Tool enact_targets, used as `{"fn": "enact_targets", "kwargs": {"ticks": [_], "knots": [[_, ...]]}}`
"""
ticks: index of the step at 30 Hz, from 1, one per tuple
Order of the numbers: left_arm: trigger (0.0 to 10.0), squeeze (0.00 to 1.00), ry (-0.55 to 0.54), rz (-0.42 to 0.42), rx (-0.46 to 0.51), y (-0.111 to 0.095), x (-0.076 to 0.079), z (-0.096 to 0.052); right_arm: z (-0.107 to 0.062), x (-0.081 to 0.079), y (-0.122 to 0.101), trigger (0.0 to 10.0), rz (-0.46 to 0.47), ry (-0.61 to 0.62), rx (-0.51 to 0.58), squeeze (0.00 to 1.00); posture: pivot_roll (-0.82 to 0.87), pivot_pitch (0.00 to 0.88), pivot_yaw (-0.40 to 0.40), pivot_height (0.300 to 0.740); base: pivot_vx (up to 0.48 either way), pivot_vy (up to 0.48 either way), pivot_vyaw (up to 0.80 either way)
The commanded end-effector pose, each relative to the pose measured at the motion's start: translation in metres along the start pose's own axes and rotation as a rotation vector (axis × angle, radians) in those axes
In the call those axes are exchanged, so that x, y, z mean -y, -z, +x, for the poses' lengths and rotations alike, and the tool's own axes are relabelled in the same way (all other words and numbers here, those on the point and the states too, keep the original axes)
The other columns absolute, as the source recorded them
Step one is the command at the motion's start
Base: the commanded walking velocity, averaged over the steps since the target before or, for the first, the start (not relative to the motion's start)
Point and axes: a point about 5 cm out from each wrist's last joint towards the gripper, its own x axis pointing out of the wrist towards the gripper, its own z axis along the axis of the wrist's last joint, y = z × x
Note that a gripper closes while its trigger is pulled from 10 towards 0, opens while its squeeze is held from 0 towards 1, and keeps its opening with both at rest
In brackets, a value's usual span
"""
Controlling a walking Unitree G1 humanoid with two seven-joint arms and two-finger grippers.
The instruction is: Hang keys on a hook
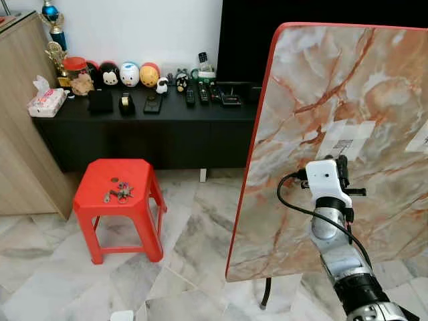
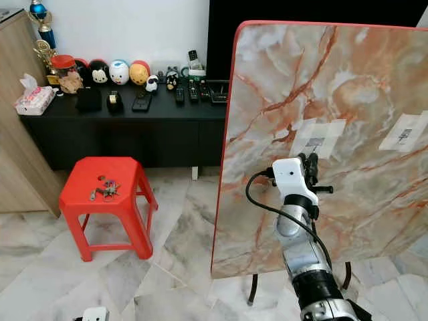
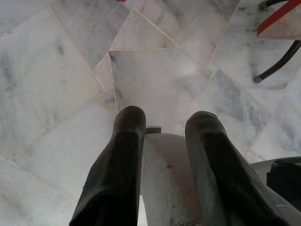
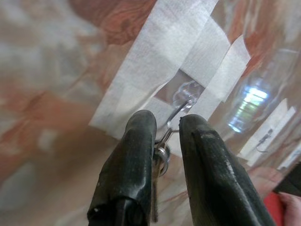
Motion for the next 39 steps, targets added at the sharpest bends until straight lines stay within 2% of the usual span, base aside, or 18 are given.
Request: {"fn": "enact_targets", "kwargs": {"ticks": [1, 5, 6, 7, 9, 12, 13, 14, 16, 17, 19, 21, 24, 26, 27, 30, 33, 39], "knots": [[10.0, 0.00, 0.032, 0.001, -0.083, 0.019, 0.007, -0.004, -0.011, -0.001, 0.014, 10.0, 0.019, -0.094, -0.016, 0.00, 0.07, 0.000, -0.093, 0.740, 0.000, 0.000, 0.00], [10.0, 0.00, 0.034, 0.003, -0.086, 0.020, 0.007, -0.004, -0.037, -0.010, 0.046, 10.0, 0.049, -0.284, -0.120, 0.00, 0.06, 0.000, -0.090, 0.740, 0.000, 0.000, 0.00], [10.0, 0.00, 0.035, 0.004, -0.087, 0.020, 0.007, -0.004, -0.046, -0.009, 0.060, 10.0, 0.051, -0.313, -0.180, 0.00, 0.05, 0.000, -0.086, 0.740, 0.000, 0.000, 0.00], [10.0, 0.00, 0.037, 0.009, -0.091, 0.020, 0.007, -0.004, -0.067, -0.005, 0.089, 10.0, 0.033, -0.371, -0.308, 0.00, 0.04, 0.000, -0.081, 0.740, 0.000, 0.000, 0.00], [10.0, 0.00, 0.038, 0.011, -0.092, 0.020, 0.007, -0.004, -0.072, -0.004, 0.095, 10.0, 0.025, -0.382, -0.333, 0.00, 0.04, 0.000, -0.080, 0.740, 0.000, 0.000, 0.00], [10.0, 0.00, 0.040, 0.021, -0.097, 0.019, 0.006, -0.004, -0.099, -0.001, 0.135, 10.0, 0.085, -0.365, -0.584, 0.00, 0.02, 0.000, -0.065, 0.740, 0.000, 0.000, 0.00], [10.0, 0.00, 0.041, 0.028, -0.101, 0.019, 0.005, -0.004, -0.117, -0.003, 0.156, 10.0, 0.146, -0.364, -0.745, 0.00, 0.02, 0.000, -0.058, 0.740, 0.000, 0.000, 0.00], [10.0, 0.00, 0.041, 0.028, -0.101, 0.019, 0.005, -0.004, -0.117, -0.003, 0.156, 10.0, 0.146, -0.364, -0.745, 0.00, 0.02, 0.000, -0.058, 0.740, 0.000, 0.000, 0.00], [10.0, 0.00, 0.041, 0.042, -0.104, 0.019, 0.003, -0.004, -0.138, -0.012, 0.171, 10.0, 0.208, -0.397, -0.882, 0.00, -0.01, 0.000, -0.024, 0.740, 0.000, 0.000, 0.00], [10.0, 0.00, 0.041, 0.042, -0.104, 0.019, 0.003, -0.004, -0.138, -0.012, 0.171, 10.0, 0.208, -0.397, -0.882, 0.00, -0.01, 0.000, -0.024, 0.740, 0.000, 0.000, 0.00], [10.0, 0.00, 0.037, 0.065, -0.108, 0.018, 0.001, -0.005, -0.157, -0.022, 0.179, 10.0, 0.241, -0.443, -0.982, 0.00, -0.02, 0.000, -0.005, 0.740, 0.000, 0.000, 0.00], [10.0, 0.00, 0.025, 0.091, -0.115, 0.018, -0.002, -0.005, -0.170, -0.030, 0.181, 10.0, 0.240, -0.507, -1.013, 0.00, -0.02, 0.000, 0.003, 0.740, 0.000, 0.000, 0.00], [10.0, 0.00, 0.005, 0.110, -0.118, 0.019, -0.005, -0.005, -0.181, -0.032, 0.184, 10.0, 0.232, -0.550, -1.036, 0.00, -0.02, 0.000, 0.007, 0.740, 0.000, 0.000, 0.00], [10.0, 0.00, -0.007, 0.108, -0.117, 0.019, -0.007, -0.006, -0.191, -0.028, 0.190, 10.0, 0.258, -0.501, -1.112, 0.00, -0.02, 0.000, 0.010, 0.740, 0.000, 0.000, 0.00], [10.0, 0.00, -0.001, 0.097, -0.120, 0.020, -0.006, -0.006, -0.194, -0.024, 0.194, 10.0, 0.294, -0.426, -1.147, 0.00, -0.01, 0.000, 0.004, 0.740, 0.000, 0.000, 0.00], [10.0, 0.00, 0.004, 0.066, -0.122, 0.022, -0.004, -0.007, -0.194, -0.022, 0.195, 10.0, 0.337, -0.391, -1.160, 0.00, -0.01, 0.000, 0.002, 0.740, 0.000, 0.000, 0.00], [10.0, 0.00, 0.006, 0.076, -0.136, 0.024, -0.002, -0.007, -0.195, -0.018, 0.198, 10.0, 0.330, -0.375, -1.179, 0.00, 0.00, 0.000, -0.009, 0.740, 0.000, 0.000, 0.00], [10.0, 0.00, 0.003, 0.056, -0.136, 0.026, 0.000, -0.007, -0.192, -0.014, 0.200, 10.0, 0.375, -0.339, -1.195, 0.00, 0.02, 0.000, -0.028, 0.740, 0.000, 0.383, 0.00]]}}
